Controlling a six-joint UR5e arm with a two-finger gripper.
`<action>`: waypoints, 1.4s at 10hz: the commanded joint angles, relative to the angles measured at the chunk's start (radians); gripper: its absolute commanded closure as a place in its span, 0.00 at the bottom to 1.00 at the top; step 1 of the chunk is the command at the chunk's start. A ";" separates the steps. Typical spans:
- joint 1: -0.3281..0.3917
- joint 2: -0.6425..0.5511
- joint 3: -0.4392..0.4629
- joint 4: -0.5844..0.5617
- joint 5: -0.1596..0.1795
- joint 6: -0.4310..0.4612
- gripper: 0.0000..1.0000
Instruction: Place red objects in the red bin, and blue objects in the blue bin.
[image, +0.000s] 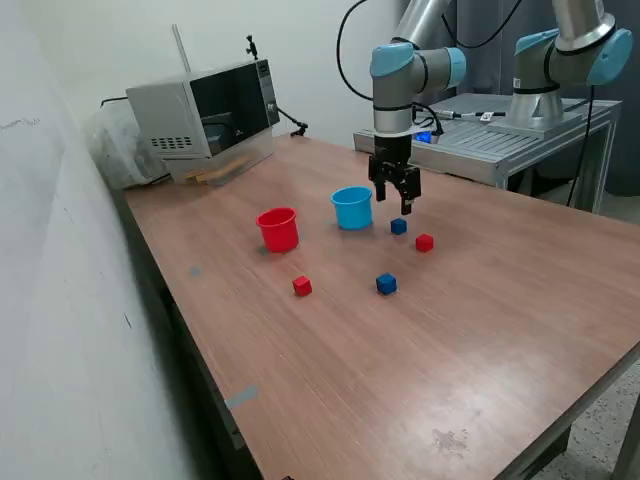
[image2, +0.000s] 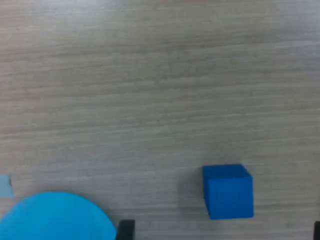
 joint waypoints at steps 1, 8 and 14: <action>-0.002 0.009 0.010 -0.025 -0.008 -0.001 0.00; 0.012 0.009 0.015 -0.033 -0.008 0.001 0.00; 0.034 0.009 0.025 -0.039 0.000 -0.001 0.00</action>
